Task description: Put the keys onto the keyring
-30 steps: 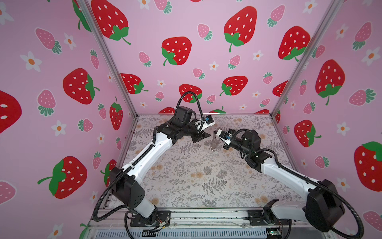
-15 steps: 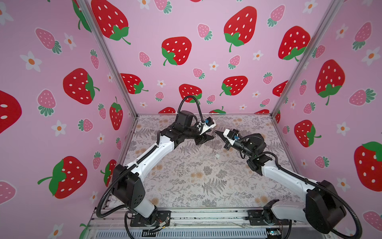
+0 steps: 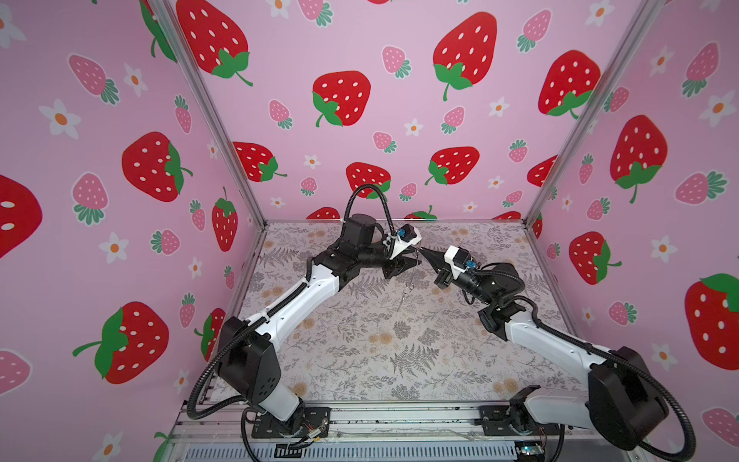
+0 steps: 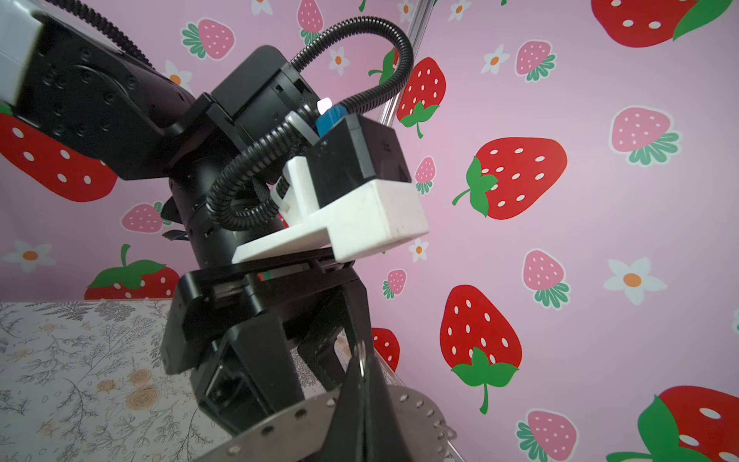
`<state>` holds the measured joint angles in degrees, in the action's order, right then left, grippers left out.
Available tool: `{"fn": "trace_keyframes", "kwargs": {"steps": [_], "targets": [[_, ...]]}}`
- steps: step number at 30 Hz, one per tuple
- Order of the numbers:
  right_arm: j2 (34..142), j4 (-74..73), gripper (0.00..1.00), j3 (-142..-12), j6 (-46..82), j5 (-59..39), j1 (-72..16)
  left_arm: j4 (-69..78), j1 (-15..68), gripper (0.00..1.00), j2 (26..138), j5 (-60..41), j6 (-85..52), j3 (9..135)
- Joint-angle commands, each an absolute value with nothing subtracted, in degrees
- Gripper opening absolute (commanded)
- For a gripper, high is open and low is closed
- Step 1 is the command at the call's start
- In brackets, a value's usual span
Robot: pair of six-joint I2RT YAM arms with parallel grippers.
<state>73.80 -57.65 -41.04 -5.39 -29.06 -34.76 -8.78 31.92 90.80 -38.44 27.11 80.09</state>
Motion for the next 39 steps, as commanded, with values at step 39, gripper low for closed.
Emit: {"fn": "trace_keyframes", "kwargs": {"steps": [39], "targets": [[75.9, -63.7, 0.00, -41.7, -1.6, -37.7, -33.2, 1.3, 27.8, 0.30, 86.6, -54.3, 27.7, 77.8]]}}
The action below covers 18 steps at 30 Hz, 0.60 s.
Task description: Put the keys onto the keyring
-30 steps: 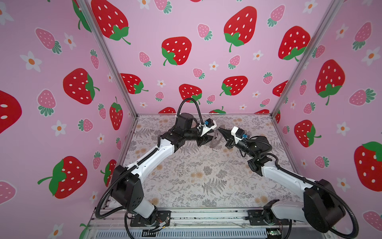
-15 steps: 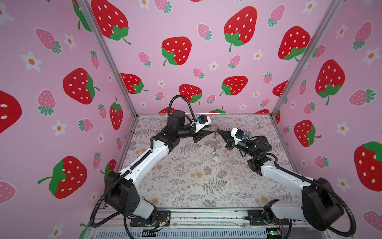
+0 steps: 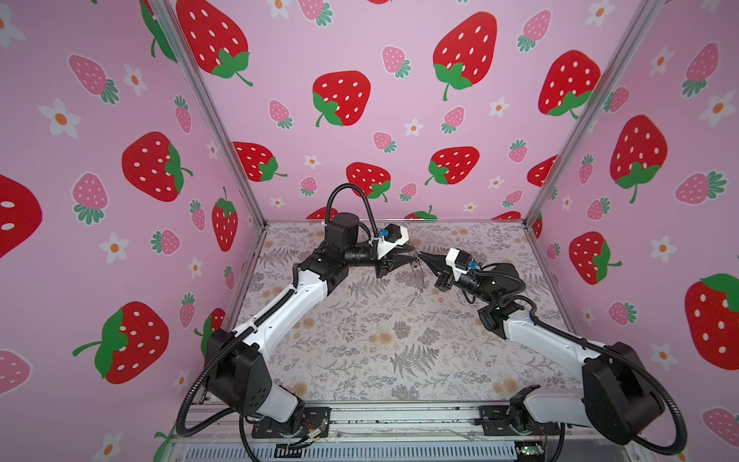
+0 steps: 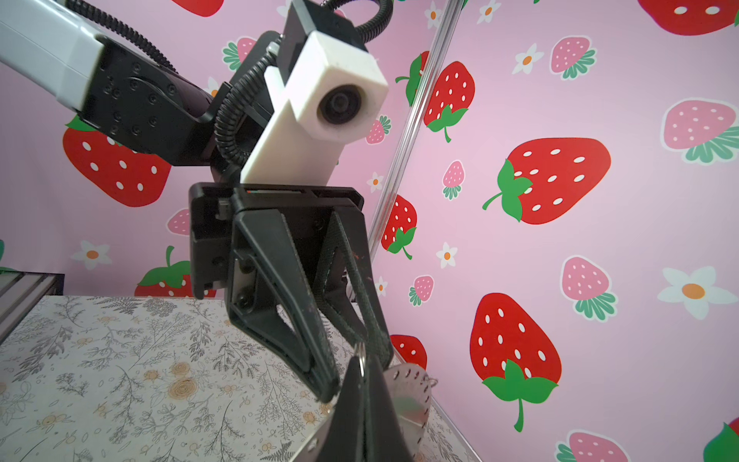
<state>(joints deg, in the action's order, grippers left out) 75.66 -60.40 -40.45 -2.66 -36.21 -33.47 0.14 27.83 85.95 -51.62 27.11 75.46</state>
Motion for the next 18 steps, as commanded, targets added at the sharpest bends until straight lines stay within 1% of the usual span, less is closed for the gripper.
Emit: {"fn": "trace_keyframes", "kwargs": {"steps": [1, 7, 10, 11, 12, 13, 18], "targets": [[76.0, -63.8, 0.00, -41.7, -1.5, -38.0, -33.2, 1.3, 27.8, 0.29, 86.6, -54.3, 27.7, 77.8], [76.3, -63.8, 0.00, -42.0, -1.4, -39.1, -33.2, 1.1, 27.8, 0.19, 86.9, -55.1, 28.3, 77.8], [76.5, -63.7, 0.00, -42.2, -1.3, -39.9, -33.2, 0.7, 27.8, 0.08, 87.0, -55.5, 29.0, 78.0], [76.7, -63.8, 0.00, -42.3, -1.4, -40.1, -33.2, 0.4, 27.8, 0.07, 87.0, -55.7, 29.3, 77.9], [76.7, -63.8, 0.00, -42.3, -1.3, -40.2, -33.2, 0.1, 27.8, 0.01, 87.1, -55.9, 29.7, 78.0], [76.8, -63.9, 0.00, -42.3, -1.3, -40.5, -33.1, -0.1, 27.8, 0.00, 87.0, -56.0, 30.1, 78.0], [76.9, -62.8, 0.00, -42.9, -1.5, -43.3, -32.6, -1.3, 27.8, 0.00, 87.0, -56.2, 31.2, 78.3]]}}
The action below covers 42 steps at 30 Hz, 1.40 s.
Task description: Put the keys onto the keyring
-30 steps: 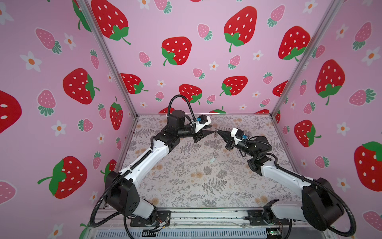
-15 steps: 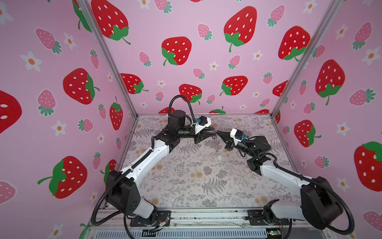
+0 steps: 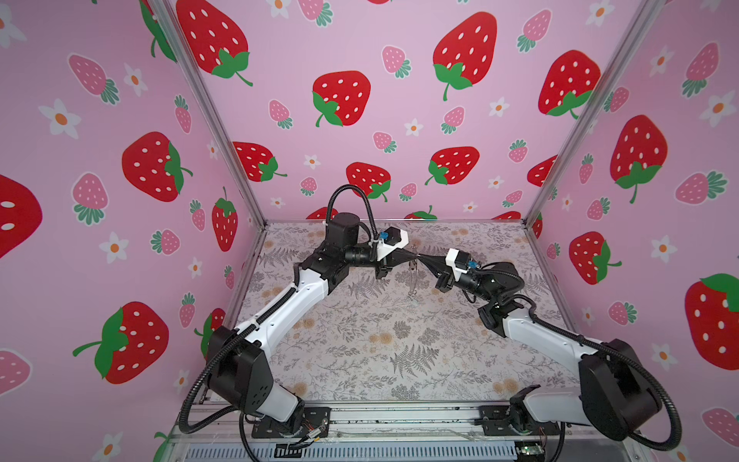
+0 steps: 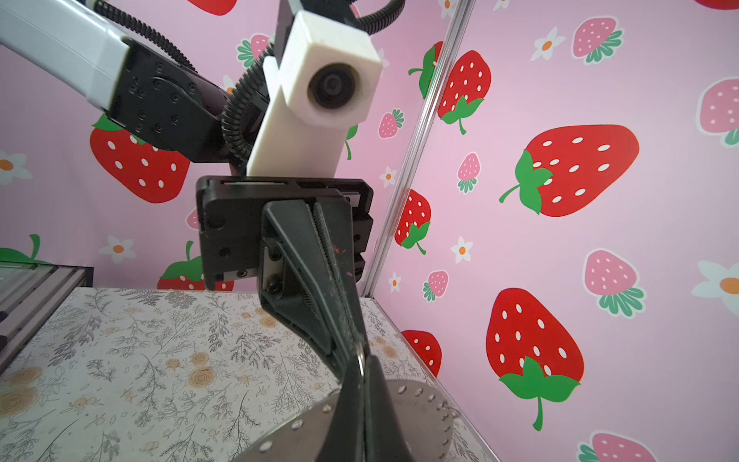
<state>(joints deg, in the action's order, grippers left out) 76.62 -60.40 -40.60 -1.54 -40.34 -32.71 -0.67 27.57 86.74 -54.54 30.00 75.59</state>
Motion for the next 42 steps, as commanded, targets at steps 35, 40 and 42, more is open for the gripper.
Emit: {"fn": "trace_keyframes", "kwargs": {"steps": [35, 40, 42], "targets": [[73.1, -27.2, 0.17, -51.7, -35.7, -17.8, -38.7, -52.1, 34.5, 0.00, 98.7, -27.3, 42.2, 112.2], [73.7, -26.9, 0.15, -52.1, -36.2, -17.5, -38.8, -52.2, 34.9, 0.00, 98.9, -27.8, 42.2, 112.8], [73.7, -27.0, 0.13, -52.2, -36.2, -17.3, -38.9, -52.5, 35.0, 0.00, 99.1, -28.1, 42.4, 113.1]]}}
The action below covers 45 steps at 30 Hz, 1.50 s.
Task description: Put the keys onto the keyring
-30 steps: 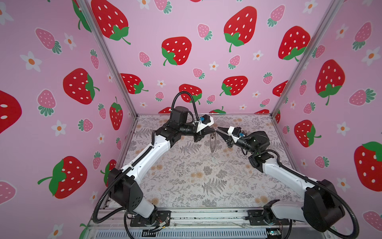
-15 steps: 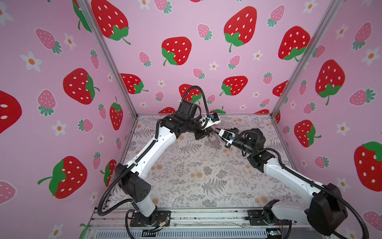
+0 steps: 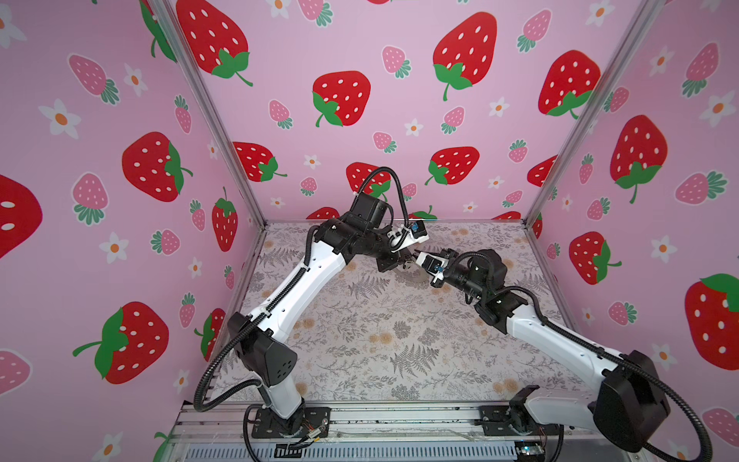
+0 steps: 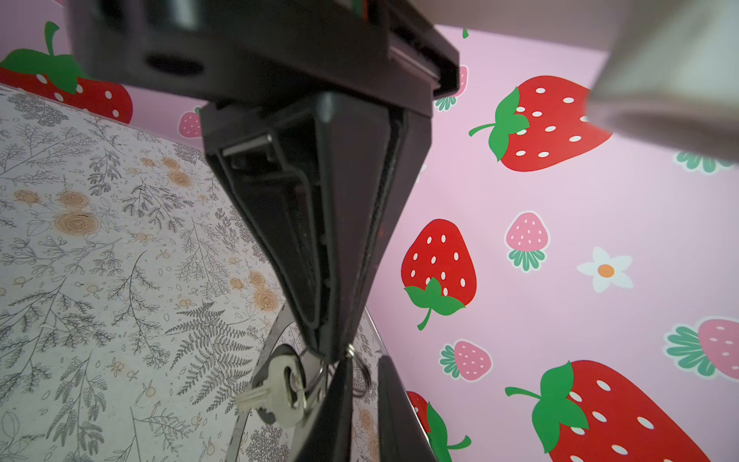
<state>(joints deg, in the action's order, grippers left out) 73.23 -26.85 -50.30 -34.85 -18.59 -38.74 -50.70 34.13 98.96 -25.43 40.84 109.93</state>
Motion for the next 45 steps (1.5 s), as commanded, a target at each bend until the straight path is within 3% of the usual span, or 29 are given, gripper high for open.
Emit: {"fn": "trace_keyframes", "kwargs": {"steps": [1, 11, 15, 17, 19, 29, 40, 45], "targets": [[73.7, -27.1, 0.12, -52.2, -36.2, -17.3, -38.9, -52.5, 35.1, 0.00, 99.2, -28.3, 42.3, 113.3], [74.1, -28.6, 0.00, -51.1, -33.5, -20.2, -39.0, -47.8, 33.8, 0.00, 98.1, -31.1, 41.3, 110.3], [73.9, -31.3, 0.00, -49.8, -30.8, -21.1, -38.8, -42.5, 31.4, 0.17, 95.8, -33.5, 38.9, 106.3], [73.8, -32.7, 0.00, -49.4, -29.8, -21.4, -38.5, -38.4, 30.4, 0.40, 94.0, -31.7, 37.6, 103.2], [73.7, -34.0, 0.00, -49.1, -28.7, -21.9, -38.3, -33.8, 29.4, 0.46, 92.0, -30.5, 36.5, 99.5], [74.7, -39.9, 0.00, -48.9, -25.0, -23.8, -37.8, -20.5, 24.9, 0.46, 88.6, -38.8, 30.6, 86.6], [75.5, -43.6, 0.00, -50.0, -19.9, -25.2, -37.2, -15.4, 24.8, 0.48, 89.7, -47.7, 28.8, 83.1], [76.1, -45.9, 0.00, -50.0, -18.0, -26.3, -37.2, -15.1, 24.8, 0.48, 91.2, -45.7, 28.4, 83.9]]}}
